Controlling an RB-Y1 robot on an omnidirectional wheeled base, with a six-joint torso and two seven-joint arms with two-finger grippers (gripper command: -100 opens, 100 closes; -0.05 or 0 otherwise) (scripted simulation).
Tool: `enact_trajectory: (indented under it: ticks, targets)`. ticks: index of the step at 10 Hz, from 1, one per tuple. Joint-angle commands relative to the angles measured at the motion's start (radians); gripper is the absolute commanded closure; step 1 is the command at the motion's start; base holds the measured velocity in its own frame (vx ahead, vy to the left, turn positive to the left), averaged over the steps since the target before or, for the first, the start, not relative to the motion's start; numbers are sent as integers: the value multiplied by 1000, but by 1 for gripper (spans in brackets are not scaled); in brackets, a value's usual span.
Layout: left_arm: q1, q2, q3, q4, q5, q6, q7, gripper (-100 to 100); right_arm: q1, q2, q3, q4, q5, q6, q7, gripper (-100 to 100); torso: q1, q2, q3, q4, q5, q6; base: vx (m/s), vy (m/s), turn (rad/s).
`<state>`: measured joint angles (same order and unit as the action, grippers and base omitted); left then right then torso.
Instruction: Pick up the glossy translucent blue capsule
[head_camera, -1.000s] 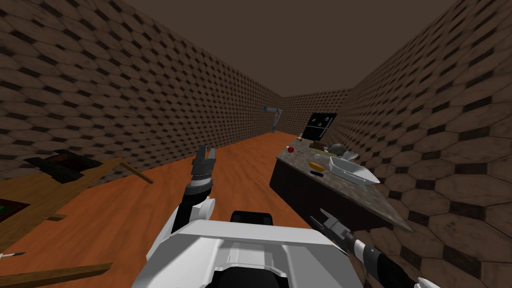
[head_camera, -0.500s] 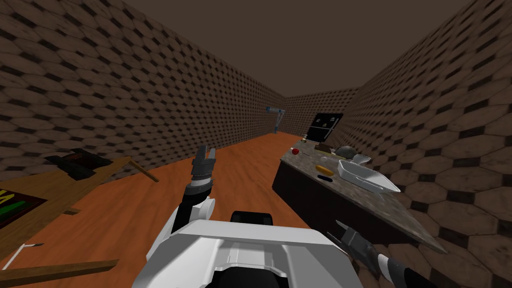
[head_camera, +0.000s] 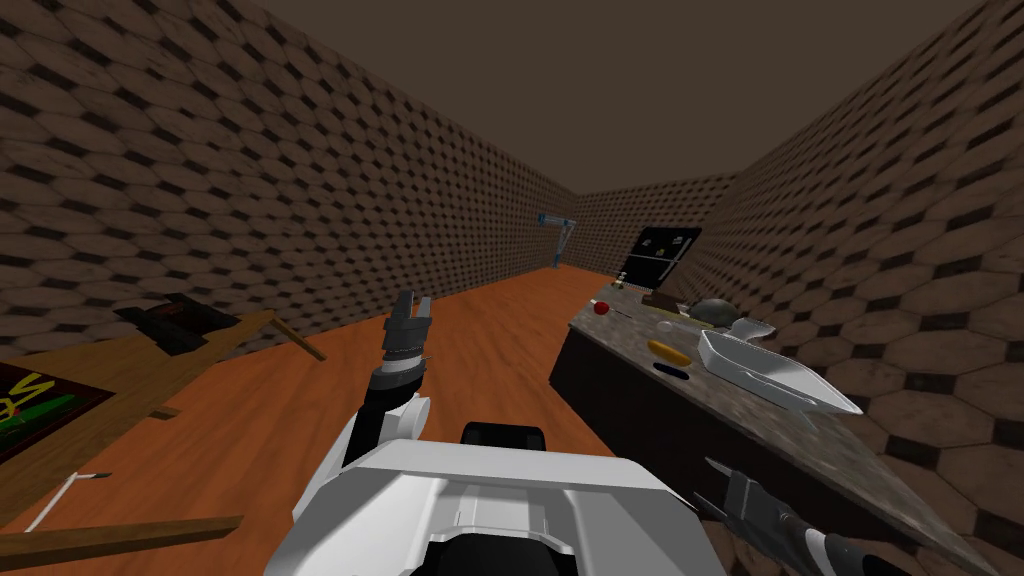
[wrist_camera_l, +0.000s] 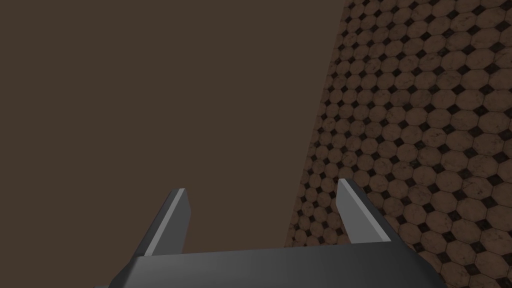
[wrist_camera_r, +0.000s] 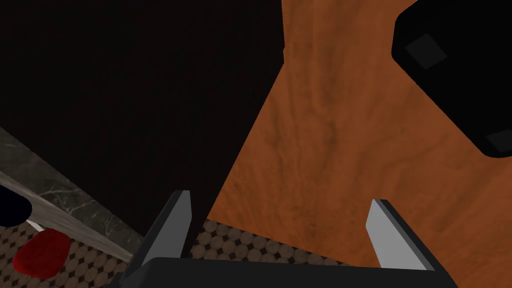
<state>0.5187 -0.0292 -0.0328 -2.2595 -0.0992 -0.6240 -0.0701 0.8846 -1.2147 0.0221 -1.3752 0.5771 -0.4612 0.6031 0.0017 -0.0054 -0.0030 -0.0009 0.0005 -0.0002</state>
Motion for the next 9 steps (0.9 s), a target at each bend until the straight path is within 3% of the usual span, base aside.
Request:
enact_trajectory:
  ticks: [1,4,6,7,9]
  targets:
    - [0,0,0,0,0,0,0,0,-3,-50,15,50,26,4,9,-100,0,0,0,0,0,0,98,39,102]
    - [0,0,0,0,0,0,0,0,2,-105,23,97,46,12,17,-100,0,-1,0,0,0,0,87,21,59]
    - [0,0,0,0,0,0,0,0,11,-170,41,162,82,26,31,-100,0,-2,-1,0,0,0,134,21,112]
    - [0,0,0,0,0,0,0,0,11,-182,41,164,82,26,31,-100,-1,-4,-2,-1,0,0,115,0,54]
    - [0,0,0,0,0,0,0,0,17,-242,60,219,112,38,40,-100,-1,-3,-2,-1,0,-1,148,9,97]
